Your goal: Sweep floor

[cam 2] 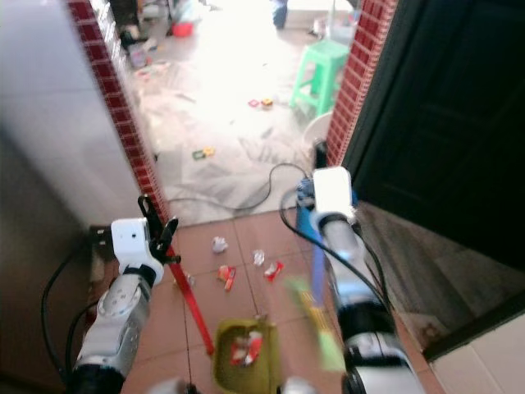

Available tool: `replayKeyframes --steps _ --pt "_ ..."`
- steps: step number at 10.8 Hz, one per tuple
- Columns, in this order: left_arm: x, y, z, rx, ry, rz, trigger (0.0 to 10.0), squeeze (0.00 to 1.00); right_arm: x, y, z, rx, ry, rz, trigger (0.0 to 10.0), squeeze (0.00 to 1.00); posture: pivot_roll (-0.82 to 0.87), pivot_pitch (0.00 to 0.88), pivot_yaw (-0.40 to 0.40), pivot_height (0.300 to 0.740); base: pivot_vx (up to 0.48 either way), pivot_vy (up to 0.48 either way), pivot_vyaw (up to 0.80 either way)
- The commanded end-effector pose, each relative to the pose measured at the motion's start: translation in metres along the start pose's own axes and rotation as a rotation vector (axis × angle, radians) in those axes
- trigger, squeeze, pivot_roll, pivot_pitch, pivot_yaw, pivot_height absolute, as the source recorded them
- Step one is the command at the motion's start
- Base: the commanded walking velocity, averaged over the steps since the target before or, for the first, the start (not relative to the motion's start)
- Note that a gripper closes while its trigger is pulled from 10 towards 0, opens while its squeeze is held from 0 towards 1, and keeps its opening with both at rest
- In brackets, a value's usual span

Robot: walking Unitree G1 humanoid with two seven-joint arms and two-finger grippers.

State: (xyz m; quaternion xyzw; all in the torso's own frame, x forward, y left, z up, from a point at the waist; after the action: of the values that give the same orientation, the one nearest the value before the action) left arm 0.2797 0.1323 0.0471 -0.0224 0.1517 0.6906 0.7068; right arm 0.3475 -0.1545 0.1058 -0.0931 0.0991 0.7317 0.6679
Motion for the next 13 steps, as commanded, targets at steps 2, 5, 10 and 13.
replayKeyframes --steps 2,5,10,13 --pt "-0.005 0.0 0.01 -0.055 0.021 -0.018 10.0 0.0 -0.002 -0.007 0.011 -0.037 0.019 -0.003 10.0 0.0 -0.07 0.0 -0.045 0.74 0.0 0.0 0.0" --pt "-0.009 -0.002 0.009 -0.031 -0.01 -0.069 10.0 0.0 -0.005 0.001 0.003 -0.027 -0.001 -0.045 10.0 0.0 -0.1 0.0 0.009 0.74 0.0 0.0 0.0" --pt "0.0 0.004 0.0 0.005 -0.027 -0.067 10.0 0.0 -0.009 0.012 -0.006 -0.011 -0.005 -0.086 10.0 0.0 -0.12 0.0 0.041 0.74 0.0 0.0 0.0" --pt "0.0 0.009 -0.009 0.04 -0.056 -0.087 10.0 0.0 -0.011 0.026 -0.023 0.042 -0.002 -0.124 10.0 0.0 -0.13 0.0 0.054 0.74 0.0 0.0 0.0"
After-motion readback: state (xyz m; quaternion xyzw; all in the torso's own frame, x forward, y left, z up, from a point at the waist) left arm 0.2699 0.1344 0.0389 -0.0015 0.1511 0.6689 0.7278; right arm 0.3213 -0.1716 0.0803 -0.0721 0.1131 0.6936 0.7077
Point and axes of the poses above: a point about 5 cm out from each wrist's last joint towards the gripper, its own y axis pointing back from the gripper into the wrist, its own z axis along the axis of the wrist's last joint, x = y × z, the point moved 1 cm from there along -y, pointing out of the wrist towards the gripper, and after that the axes turned 6 degrees about y, right-handed, at the moved point
